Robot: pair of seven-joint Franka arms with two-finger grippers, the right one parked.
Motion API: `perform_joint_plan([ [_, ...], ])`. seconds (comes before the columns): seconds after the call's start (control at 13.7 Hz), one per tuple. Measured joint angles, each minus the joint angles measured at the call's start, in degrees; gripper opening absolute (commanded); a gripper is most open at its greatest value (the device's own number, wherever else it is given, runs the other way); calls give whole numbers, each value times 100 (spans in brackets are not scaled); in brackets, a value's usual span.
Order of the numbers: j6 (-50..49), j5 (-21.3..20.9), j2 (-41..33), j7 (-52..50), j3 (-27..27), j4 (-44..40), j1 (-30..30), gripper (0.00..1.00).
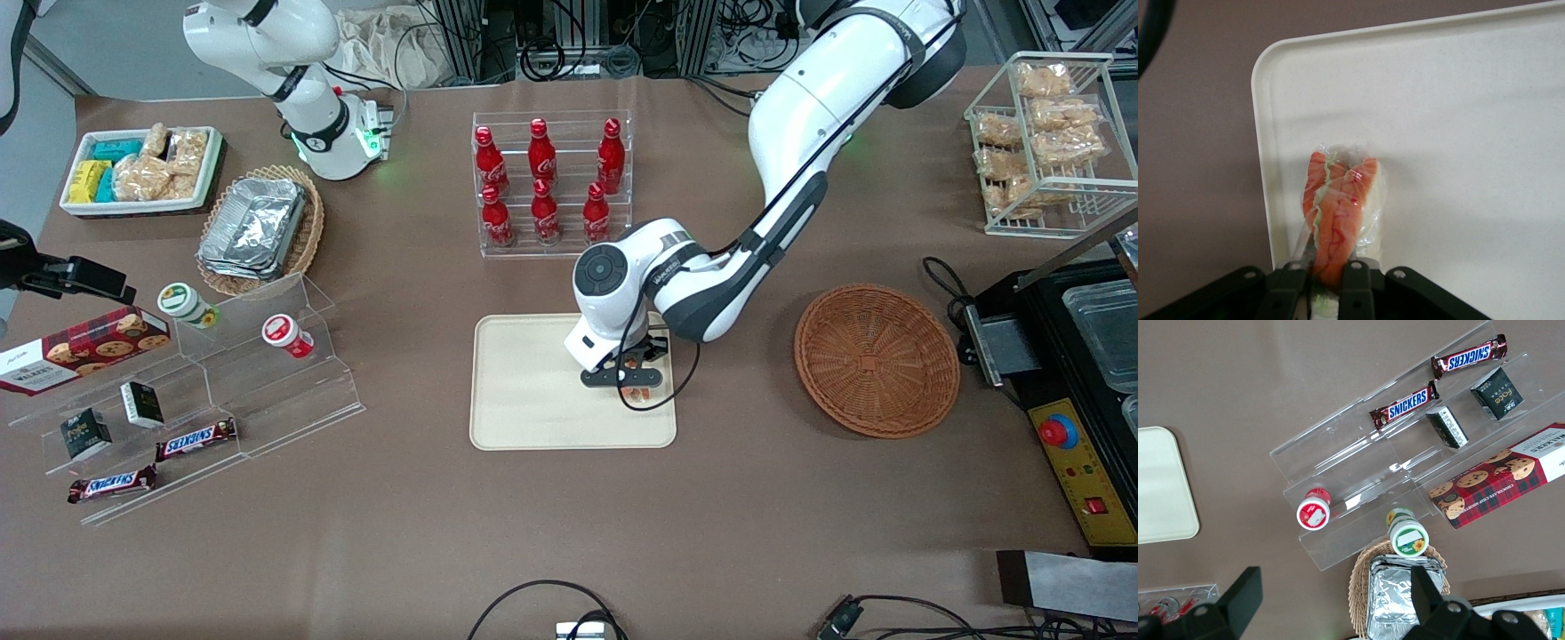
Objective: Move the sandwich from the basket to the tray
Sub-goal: 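Lower the sandwich onto the tray and open the left gripper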
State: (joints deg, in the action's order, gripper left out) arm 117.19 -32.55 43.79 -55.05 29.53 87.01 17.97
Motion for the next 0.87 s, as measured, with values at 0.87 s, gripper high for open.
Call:
perform_joint_plan([
  [0.87, -499, -7, -175, -21, -19, -190, -73, 82],
])
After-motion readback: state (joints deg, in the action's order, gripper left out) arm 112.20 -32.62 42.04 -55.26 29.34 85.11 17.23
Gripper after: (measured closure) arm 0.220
